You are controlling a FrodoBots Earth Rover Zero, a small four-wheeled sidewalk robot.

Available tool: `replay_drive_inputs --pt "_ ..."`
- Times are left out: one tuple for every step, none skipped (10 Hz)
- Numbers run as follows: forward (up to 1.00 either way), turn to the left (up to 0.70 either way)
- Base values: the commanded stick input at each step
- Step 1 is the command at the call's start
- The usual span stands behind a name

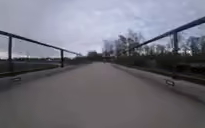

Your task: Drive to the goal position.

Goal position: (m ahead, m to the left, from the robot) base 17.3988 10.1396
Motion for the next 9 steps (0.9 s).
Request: replay_drive_inputs --pt "1.00 0.00" --pt "1.00 0.00" --pt "1.00 0.00" --pt "1.00 0.00" --pt "1.00 0.00" --pt "1.00 0.00" --pt "1.00 0.00" --pt "1.00 0.00" --pt "1.00 0.00"
